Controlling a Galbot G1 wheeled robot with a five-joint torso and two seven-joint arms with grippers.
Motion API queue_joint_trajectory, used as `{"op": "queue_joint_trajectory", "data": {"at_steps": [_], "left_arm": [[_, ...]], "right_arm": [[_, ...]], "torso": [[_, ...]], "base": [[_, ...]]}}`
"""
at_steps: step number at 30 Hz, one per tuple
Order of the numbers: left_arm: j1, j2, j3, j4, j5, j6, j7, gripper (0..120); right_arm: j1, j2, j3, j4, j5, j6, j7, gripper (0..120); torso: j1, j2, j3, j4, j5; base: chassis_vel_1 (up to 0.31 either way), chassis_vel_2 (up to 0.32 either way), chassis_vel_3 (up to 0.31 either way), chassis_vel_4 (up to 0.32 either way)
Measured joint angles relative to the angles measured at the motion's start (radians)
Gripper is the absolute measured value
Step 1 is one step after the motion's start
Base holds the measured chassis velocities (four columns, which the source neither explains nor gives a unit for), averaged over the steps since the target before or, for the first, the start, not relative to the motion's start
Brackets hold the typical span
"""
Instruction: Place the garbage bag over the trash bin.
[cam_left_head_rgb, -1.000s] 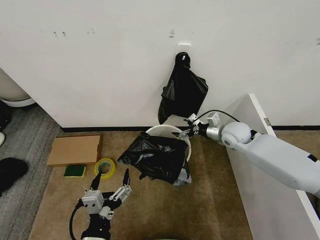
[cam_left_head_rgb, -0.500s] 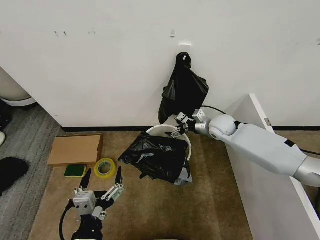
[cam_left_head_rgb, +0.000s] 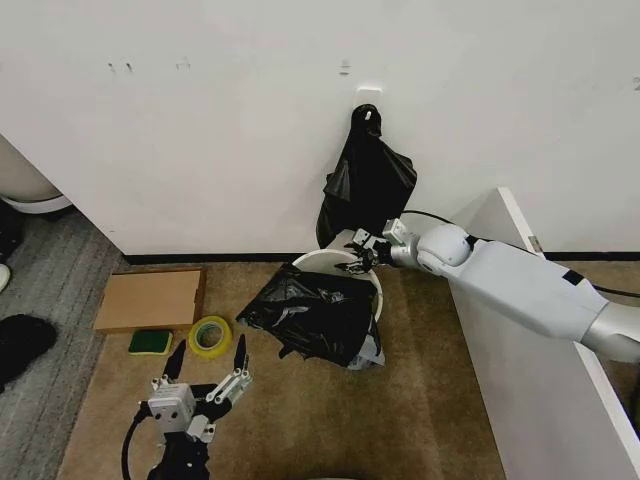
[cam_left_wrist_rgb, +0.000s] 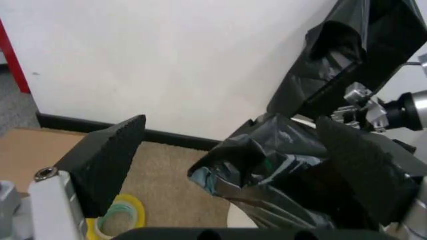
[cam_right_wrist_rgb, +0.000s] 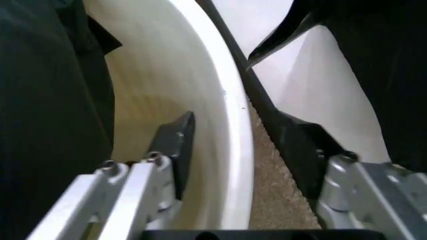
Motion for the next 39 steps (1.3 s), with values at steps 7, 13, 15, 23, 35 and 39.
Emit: {"op": "queue_joint_trajectory", "data": {"at_steps": [7,13,15,23,35,39], "left_arm": [[-0.006,-0.005,0.017,0.005,0.003,0.001,-0.001,100],[-0.009,-0.006,0.018,0.005,0.003,0.002,-0.004,100],[-0.01,-0.008,0.021,0.006,0.003,0.002,-0.005,100],[-0.021,-0.008,0.024,0.011,0.0,0.005,-0.012,100],[-0.043,-0.018,0.063,0.023,-0.003,0.014,-0.016,100],[-0.052,-0.019,0.085,0.03,-0.003,0.01,-0.017,100]], "right_arm": [[0.024,0.014,-0.037,-0.01,-0.016,0.0,-0.034,19],[0.026,0.017,-0.051,-0.013,-0.031,0.009,-0.045,5],[0.024,0.015,-0.05,-0.012,-0.03,0.009,-0.041,5],[0.021,-0.02,-0.044,0.034,0.007,-0.033,0.038,5],[-0.068,-0.19,0.076,0.321,0.273,-0.309,0.325,3],[-0.248,-0.22,0.288,0.485,0.461,-0.446,0.553,3]], "torso": [[0.0,0.0,0.0,0.0,-0.0001],[0.0,0.0,0.0,0.0,0.0001],[0.0,0.0,0.0,0.0001,0.0],[0.0,0.0,0.0,0.0002,0.0001],[0.0,0.0,0.0,-0.0003,0.0003],[0.0,0.0,0.0,-0.0001,0.0004]], "base": [[0.0,0.0,0.0,0.0],[0.0,0.0,0.0,0.0],[0.0,0.0,0.0,0.0],[0.0,0.0,0.0,0.0],[0.0,0.0,0.0,0.0],[0.0,0.0,0.0,0.0]]}}
